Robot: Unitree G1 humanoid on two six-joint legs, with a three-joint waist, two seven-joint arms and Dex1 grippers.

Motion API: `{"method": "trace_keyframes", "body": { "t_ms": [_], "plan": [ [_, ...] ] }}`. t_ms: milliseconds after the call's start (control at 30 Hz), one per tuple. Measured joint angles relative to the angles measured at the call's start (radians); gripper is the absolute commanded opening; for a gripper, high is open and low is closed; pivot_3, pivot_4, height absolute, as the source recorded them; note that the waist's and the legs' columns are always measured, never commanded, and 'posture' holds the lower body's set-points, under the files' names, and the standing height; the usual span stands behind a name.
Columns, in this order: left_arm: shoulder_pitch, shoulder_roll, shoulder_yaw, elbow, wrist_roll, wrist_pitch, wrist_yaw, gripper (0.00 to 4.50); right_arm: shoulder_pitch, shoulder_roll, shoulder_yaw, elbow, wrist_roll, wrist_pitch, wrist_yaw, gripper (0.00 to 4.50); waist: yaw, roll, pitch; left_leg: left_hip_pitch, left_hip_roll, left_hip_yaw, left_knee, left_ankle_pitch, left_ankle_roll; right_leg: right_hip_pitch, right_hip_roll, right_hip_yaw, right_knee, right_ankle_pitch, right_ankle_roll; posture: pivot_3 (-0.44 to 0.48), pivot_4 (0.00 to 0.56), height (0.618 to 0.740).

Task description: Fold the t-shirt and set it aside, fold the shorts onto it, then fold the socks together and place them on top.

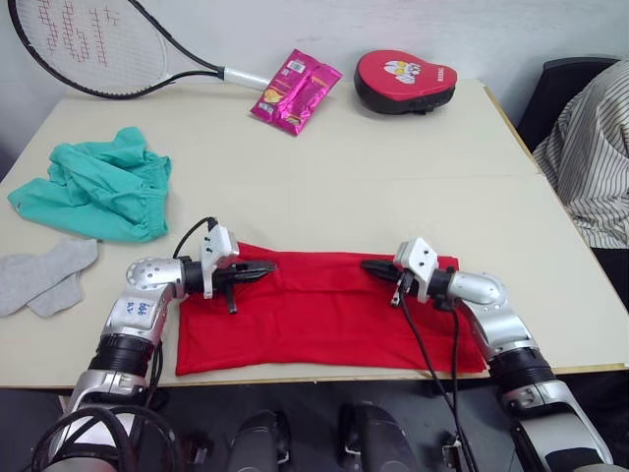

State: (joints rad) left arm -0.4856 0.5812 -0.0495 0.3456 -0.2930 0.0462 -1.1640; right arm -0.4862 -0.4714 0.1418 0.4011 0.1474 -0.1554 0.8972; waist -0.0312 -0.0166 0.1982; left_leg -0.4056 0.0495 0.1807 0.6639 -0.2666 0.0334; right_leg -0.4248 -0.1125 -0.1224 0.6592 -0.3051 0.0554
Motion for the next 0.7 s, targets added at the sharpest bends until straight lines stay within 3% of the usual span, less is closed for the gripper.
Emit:
{"method": "trace_keyframes", "body": {
  "t_ms": [267, 433, 567, 700],
  "plan": [
    [0.204, 0.134, 0.027, -0.182, -0.073, 0.051, -0.156, 0.02, 0.026, -0.001, -0.029, -0.017, 0.003, 0.004, 0.001, 0.00, -0.002, 0.000, 0.000, 0.000, 0.000, -0.001, -0.001, 0.000, 0.000, 0.000, -0.001, 0.000, -0.001, 0.000, 0.000, 0.000, 0.150, 0.740],
    [0.216, 0.178, 0.173, -0.281, -0.219, 0.210, -0.121, 0.02, 0.062, -0.007, -0.035, -0.091, 0.065, 0.038, 0.073, 0.00, 0.002, 0.000, 0.000, 0.000, 0.000, -0.003, -0.001, 0.000, 0.000, 0.001, -0.002, 0.000, 0.000, 0.000, -0.001, 0.000, 0.150, 0.740],
    [0.127, 0.093, 0.192, -0.216, -0.189, 0.218, 0.011, 0.02, 0.044, 0.010, -0.033, -0.113, 0.047, 0.072, 0.041, 0.00, 0.003, 0.000, 0.000, 0.000, -0.001, -0.003, -0.001, 0.000, 0.000, 0.001, -0.002, -0.001, 0.000, 0.000, 0.000, 0.000, 0.150, 0.740],
    [0.026, -0.028, 0.123, -0.083, -0.055, 0.149, 0.183, 0.02, 0.009, 0.110, 0.000, -0.119, -0.020, 0.078, -0.066, 0.00, 0.001, -0.001, -0.001, 0.000, -0.001, -0.003, -0.001, 0.000, 0.000, 0.001, -0.001, -0.002, 0.000, 0.000, 0.000, 0.000, 0.150, 0.740]
  ]
}}
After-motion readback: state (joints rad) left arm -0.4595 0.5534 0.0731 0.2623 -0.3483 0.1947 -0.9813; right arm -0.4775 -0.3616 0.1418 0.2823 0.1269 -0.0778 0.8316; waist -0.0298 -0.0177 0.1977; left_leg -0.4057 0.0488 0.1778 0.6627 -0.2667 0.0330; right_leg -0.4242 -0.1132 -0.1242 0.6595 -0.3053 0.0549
